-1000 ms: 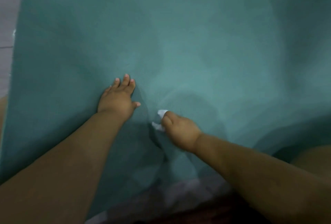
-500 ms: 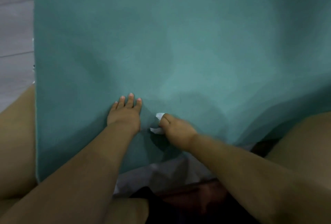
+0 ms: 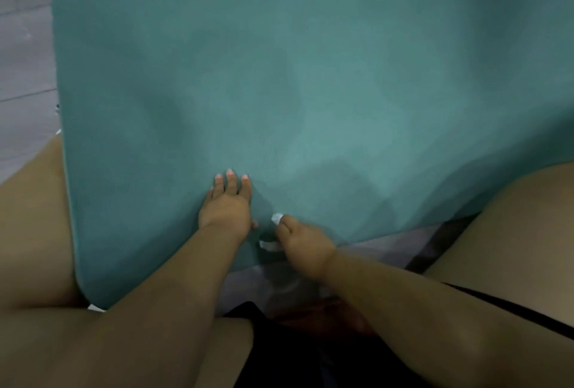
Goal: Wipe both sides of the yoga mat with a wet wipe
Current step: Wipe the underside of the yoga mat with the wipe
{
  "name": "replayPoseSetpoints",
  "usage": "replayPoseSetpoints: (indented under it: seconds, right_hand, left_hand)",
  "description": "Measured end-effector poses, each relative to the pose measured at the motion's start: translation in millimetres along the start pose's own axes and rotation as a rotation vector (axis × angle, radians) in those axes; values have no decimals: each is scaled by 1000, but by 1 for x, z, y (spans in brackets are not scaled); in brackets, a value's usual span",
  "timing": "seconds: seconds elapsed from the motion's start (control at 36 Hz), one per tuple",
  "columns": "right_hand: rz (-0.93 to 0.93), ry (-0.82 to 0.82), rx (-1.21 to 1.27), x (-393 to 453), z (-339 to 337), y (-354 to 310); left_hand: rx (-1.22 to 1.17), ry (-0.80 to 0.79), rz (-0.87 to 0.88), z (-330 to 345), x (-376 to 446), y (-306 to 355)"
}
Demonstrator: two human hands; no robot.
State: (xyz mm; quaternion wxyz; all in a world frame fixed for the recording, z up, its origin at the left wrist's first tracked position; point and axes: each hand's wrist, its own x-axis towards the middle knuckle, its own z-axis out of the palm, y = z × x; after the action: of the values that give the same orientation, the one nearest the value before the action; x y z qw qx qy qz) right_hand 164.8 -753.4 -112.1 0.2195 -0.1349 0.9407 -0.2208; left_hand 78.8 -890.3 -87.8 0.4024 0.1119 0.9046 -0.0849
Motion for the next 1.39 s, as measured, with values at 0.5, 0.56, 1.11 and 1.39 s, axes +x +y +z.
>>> replayPoseSetpoints:
  seconds: [0.5,0.56,1.11,1.39]
  right_hand:
    - [275,-43,79,-28,-10,46]
    - [153,-117,45,-34,-7,39]
    - [475,58,-163,-60,-60,99]
    - [269,-143,-216,-62,-63,99]
  left_hand:
    - [32,43,106,-5,1,7]
    - [77,65,169,-3,-2,12]
    - [318,79,223,22,-33,61]
    - [387,74,278,26,-33,74]
